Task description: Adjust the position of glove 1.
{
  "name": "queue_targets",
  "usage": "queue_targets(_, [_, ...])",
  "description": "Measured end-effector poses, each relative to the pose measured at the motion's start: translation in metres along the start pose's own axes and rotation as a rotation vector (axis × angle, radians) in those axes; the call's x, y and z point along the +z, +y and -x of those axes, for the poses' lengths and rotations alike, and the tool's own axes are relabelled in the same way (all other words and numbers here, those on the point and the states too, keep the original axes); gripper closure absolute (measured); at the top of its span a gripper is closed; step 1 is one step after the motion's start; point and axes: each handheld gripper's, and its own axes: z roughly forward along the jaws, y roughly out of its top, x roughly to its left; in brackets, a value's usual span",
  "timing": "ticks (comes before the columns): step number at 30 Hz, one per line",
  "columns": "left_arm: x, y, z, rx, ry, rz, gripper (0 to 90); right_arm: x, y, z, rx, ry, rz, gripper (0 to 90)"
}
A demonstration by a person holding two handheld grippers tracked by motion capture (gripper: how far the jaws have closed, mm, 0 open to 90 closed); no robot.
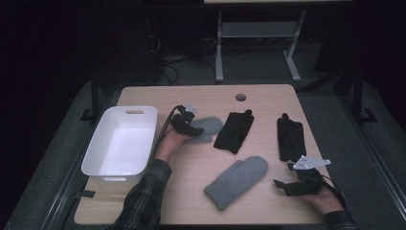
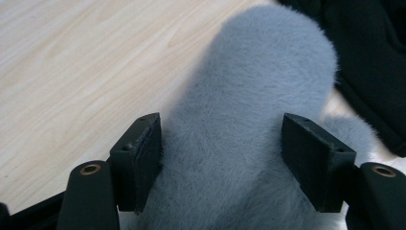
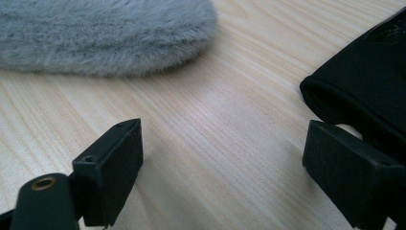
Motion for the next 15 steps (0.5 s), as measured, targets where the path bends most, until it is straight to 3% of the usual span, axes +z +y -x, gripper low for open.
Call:
queue_targets(3, [0.0026, -0.0011, -0.0004, 0.005, -0.007, -0.013, 37.1, 0.0, 0.0, 0.0001, -0.001, 0.0, 0.001, 13.7])
queue_targets(5, [0.0034, -0.0018, 0.0003, -0.014, -0.024, -0.012, 48.8, 0.0, 0.0, 0.0, 0.0, 0.0, 0.0, 13.7])
queue_targets(7, [0.0033, -0.0018, 0.0011, -0.008, -0.023, -0.016, 53.6, 0.0, 0.0, 0.0, 0.001, 0.0, 0.0, 13.7])
queue_targets(10, [0.0026, -0.0012, 0.0015, -0.011, -0.031, -0.016, 68.4, 0.0, 0.0, 0.0, 0.002, -0.001, 0.0, 13.8])
queue_targets(15, [-0.0018, 0.0011, 0.0005, -0.042, -0.034, -0.018, 77.9, -0.0001, 0.0, 0.0001, 0.005, -0.002, 0.0, 13.8])
